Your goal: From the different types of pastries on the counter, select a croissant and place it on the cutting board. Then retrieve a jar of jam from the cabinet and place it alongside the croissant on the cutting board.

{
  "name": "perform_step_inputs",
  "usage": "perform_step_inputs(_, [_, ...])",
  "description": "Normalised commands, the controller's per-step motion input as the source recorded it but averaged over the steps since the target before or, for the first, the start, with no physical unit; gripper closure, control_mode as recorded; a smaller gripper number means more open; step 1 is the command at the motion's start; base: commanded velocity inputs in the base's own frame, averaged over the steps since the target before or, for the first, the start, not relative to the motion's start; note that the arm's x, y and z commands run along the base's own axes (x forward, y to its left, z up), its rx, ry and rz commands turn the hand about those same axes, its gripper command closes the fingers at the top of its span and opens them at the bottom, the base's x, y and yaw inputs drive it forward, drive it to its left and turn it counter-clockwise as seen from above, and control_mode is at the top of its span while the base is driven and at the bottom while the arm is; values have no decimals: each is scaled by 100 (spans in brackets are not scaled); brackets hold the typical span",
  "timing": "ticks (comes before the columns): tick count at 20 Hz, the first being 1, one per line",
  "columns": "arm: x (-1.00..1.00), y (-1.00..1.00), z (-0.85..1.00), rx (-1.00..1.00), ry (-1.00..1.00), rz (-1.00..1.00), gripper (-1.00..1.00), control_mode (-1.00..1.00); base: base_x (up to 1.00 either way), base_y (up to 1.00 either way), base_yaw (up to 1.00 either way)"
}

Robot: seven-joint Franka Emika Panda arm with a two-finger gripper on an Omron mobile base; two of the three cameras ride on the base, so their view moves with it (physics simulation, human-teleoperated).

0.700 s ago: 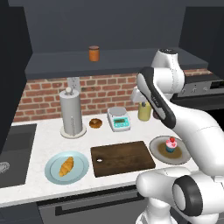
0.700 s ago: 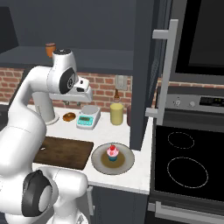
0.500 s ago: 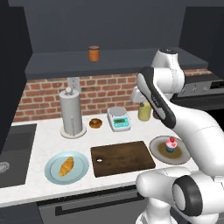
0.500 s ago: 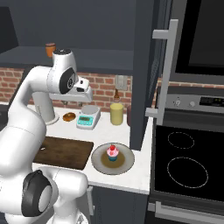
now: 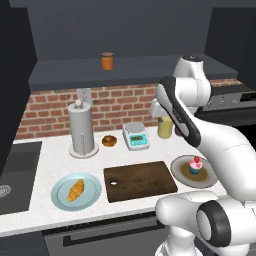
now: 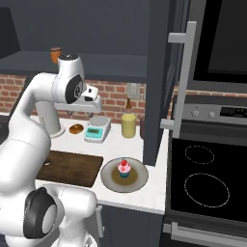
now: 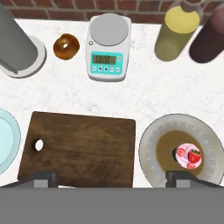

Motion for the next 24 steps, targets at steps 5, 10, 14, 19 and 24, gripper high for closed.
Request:
perform_step_inputs(5, [-11, 41, 35, -5, -32, 4, -100, -100, 0, 0, 0])
perform_step_inputs(10, [-3, 84, 50, -7, -54, 23, -100, -100, 0, 0, 0])
perform_step_inputs(14, [6, 81, 34, -5, -53, 23, -100, -100, 0, 0, 0])
perform_step_inputs(19, [70, 89, 24, 0, -36, 16, -100, -100, 0, 0, 0])
perform_step_inputs(24, [56, 62, 67, -1, -7, 5, -100, -100, 0, 0, 0])
